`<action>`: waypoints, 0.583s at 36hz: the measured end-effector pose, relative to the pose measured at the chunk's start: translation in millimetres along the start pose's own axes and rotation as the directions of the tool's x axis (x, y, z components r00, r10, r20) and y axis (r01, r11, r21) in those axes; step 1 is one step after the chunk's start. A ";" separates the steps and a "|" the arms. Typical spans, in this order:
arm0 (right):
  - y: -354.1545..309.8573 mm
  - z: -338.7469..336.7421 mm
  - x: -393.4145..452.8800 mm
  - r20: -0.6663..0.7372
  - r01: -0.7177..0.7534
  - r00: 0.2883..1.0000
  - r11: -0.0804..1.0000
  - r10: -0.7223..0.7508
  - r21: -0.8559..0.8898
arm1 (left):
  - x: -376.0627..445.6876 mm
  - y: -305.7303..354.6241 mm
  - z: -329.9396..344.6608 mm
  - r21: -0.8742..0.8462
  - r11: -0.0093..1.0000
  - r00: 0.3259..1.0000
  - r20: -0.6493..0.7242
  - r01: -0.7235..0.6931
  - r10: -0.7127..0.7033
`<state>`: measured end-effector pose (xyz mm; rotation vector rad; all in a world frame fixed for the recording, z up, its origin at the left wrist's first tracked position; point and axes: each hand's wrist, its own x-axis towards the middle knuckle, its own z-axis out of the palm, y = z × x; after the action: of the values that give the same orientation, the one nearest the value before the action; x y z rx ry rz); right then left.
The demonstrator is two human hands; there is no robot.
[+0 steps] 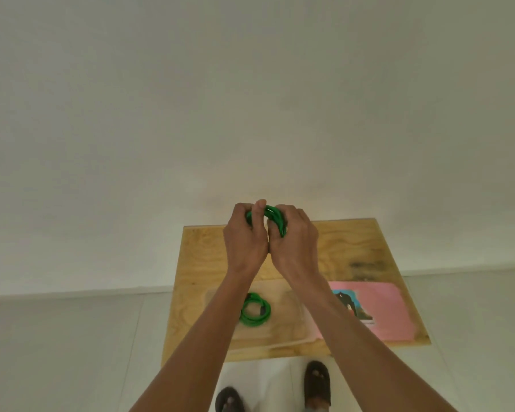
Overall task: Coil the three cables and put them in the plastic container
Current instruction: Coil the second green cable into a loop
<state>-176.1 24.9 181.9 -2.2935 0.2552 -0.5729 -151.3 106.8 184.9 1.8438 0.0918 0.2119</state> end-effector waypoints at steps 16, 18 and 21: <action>53.7 15.4 -39.2 0.072 0.153 0.986 0.988 -0.151 -0.027 | -38.7 -58.2 3.4 0.011 0.983 0.949 0.259 0.183 -0.180; 64.1 15.3 -42.3 0.095 0.117 0.989 0.992 -0.113 -0.042 | -42.5 -65.2 3.9 0.005 0.977 0.935 0.290 0.211 -0.204; 81.5 13.3 -48.5 0.131 0.051 0.991 0.997 -0.042 -0.063 | -46.7 -83.9 0.6 0.076 0.988 0.967 0.207 0.132 -0.145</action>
<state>-213.4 -7.4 99.8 -2.3950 0.1606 -0.4426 -193.1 121.7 99.7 1.9022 0.0790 -0.0871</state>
